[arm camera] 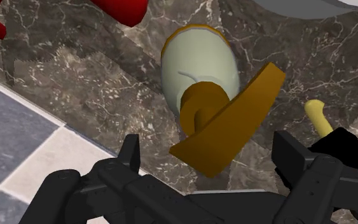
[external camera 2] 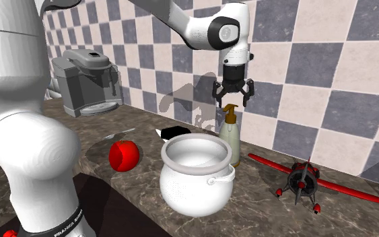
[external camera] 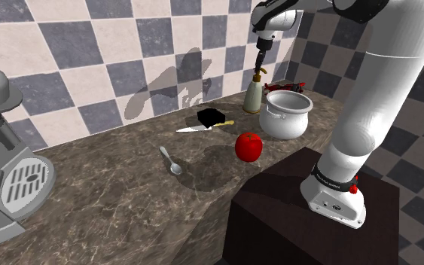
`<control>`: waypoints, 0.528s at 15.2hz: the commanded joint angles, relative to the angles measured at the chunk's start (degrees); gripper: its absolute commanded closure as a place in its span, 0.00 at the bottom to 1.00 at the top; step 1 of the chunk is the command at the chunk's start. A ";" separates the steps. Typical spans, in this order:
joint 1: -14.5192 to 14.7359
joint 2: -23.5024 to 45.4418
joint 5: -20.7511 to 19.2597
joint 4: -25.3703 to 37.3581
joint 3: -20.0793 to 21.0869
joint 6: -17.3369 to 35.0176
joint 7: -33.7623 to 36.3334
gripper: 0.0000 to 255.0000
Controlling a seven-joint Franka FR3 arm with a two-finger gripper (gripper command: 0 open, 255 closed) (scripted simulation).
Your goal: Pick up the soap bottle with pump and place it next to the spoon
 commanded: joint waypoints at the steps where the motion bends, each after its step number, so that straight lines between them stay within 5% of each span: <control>1: -0.14 0.79 0.53 -0.64 0.03 1.35 -0.44 0.00; 8: -0.21 1.41 0.93 -1.16 0.10 2.40 -0.71 0.00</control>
